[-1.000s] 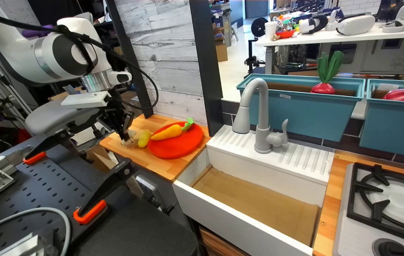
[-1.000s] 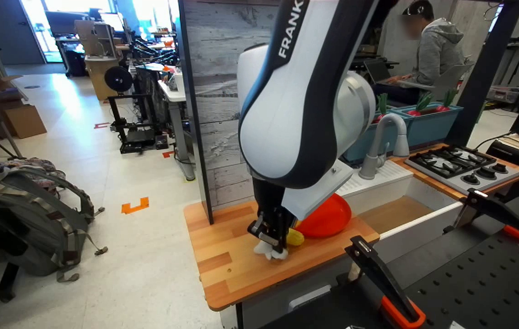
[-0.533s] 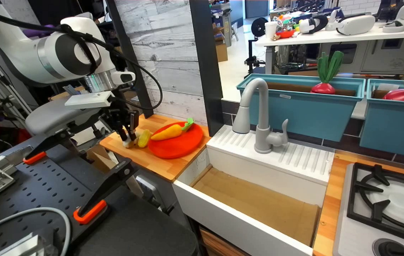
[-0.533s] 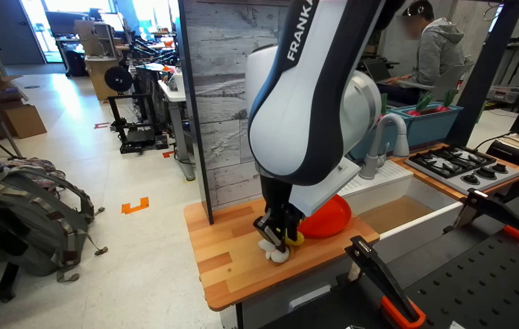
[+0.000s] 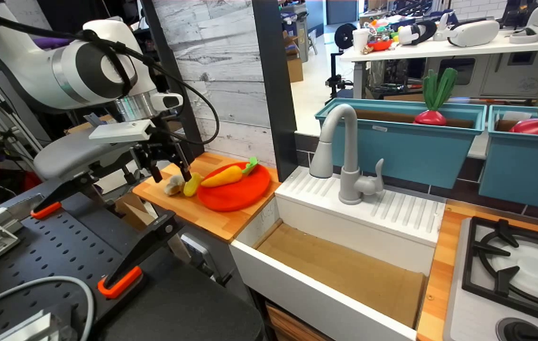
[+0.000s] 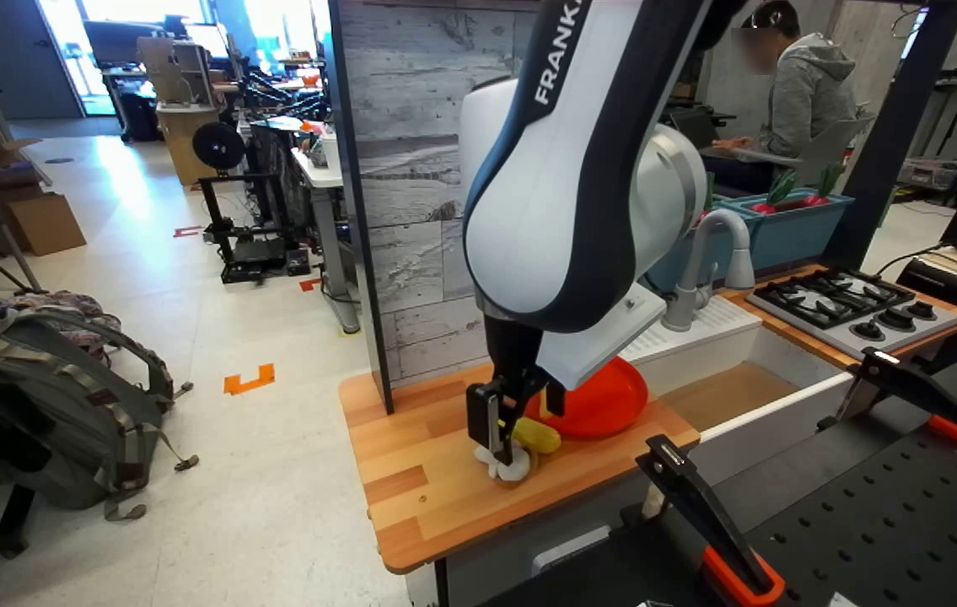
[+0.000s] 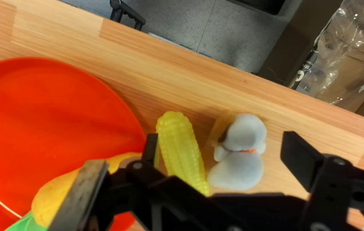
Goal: Move the grey tap to the left, move it the right and then move the brown toy closer to edge
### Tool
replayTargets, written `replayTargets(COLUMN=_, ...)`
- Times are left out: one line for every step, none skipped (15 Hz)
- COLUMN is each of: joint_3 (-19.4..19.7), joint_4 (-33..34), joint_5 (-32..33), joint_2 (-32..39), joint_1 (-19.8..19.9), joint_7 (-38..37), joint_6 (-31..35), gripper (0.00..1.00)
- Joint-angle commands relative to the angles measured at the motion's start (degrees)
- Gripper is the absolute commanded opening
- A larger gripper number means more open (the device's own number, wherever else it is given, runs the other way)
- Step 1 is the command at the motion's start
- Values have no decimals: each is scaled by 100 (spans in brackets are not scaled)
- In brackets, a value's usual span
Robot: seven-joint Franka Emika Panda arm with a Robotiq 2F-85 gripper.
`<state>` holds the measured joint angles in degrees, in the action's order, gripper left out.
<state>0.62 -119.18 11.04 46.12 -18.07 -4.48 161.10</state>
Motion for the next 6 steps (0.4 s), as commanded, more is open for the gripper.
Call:
replayTargets(joint_3=-102, joint_4=-458, joint_5=-72, joint_2=-582, joint_1=181, joint_7=103, joint_6=-47, gripper=100)
replayTargets(joint_3=-46, joint_4=-604, joint_5=-57, joint_2=-753, joint_1=151, joint_7=63, joint_6=-81, gripper=100)
replayTargets(joint_3=-32, joint_4=-794, joint_5=-41, joint_2=-944, joint_1=183, joint_7=71, joint_6=-22, gripper=100)
replayTargets(joint_3=-6, joint_4=-264, joint_5=-18, joint_2=-390, joint_1=82, joint_7=10, joint_6=-19, gripper=100)
replayTargets(joint_3=-8, joint_4=-396, joint_5=-16, joint_2=-545, joint_1=115, joint_7=9, joint_6=-20, gripper=100)
replayTargets(joint_3=-9, joint_4=-507, joint_5=-14, joint_2=-672, joint_1=140, joint_7=8, joint_6=-20, gripper=100)
